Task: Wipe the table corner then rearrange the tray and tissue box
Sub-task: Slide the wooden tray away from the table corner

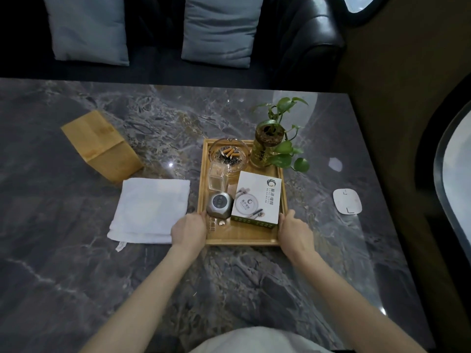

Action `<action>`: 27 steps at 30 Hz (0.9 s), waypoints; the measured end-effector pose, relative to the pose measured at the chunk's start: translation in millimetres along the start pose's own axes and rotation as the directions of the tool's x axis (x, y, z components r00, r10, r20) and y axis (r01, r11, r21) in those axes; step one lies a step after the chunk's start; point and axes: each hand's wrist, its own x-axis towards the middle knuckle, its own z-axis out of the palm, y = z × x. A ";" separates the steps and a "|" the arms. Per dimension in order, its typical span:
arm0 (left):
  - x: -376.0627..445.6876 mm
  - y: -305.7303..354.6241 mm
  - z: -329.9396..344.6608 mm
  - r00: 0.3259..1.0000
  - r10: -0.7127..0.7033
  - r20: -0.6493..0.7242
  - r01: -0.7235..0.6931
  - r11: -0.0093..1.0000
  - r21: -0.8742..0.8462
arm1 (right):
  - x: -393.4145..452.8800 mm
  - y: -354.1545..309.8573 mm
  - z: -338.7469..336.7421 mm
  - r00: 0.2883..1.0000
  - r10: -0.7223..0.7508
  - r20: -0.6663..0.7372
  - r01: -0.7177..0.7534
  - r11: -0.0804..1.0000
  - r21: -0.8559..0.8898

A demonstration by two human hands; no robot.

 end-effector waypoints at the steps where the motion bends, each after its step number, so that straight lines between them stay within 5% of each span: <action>1: -0.4 0.9 -1.9 1.000 0.012 0.021 -0.013 0.999 0.045 | 1.3 0.5 0.4 1.000 -0.008 0.014 0.009 1.000 -0.015; 5: 0.1 2.6 1.7 0.997 -0.016 0.074 0.006 0.992 0.124 | 1.2 2.1 1.9 0.999 -0.034 0.038 0.037 0.996 -0.075; 18: -3.1 -8.8 -23.1 0.981 -0.103 0.162 0.105 0.994 -0.002 | 18.2 -11.3 -51.2 0.993 0.007 0.116 -0.001 0.999 -0.053; 27: -3.5 -69.9 -60.7 0.972 -0.199 -0.128 0.125 0.892 -0.434 | 7.3 -125.0 -77.1 0.934 -0.318 -0.165 0.353 0.895 0.273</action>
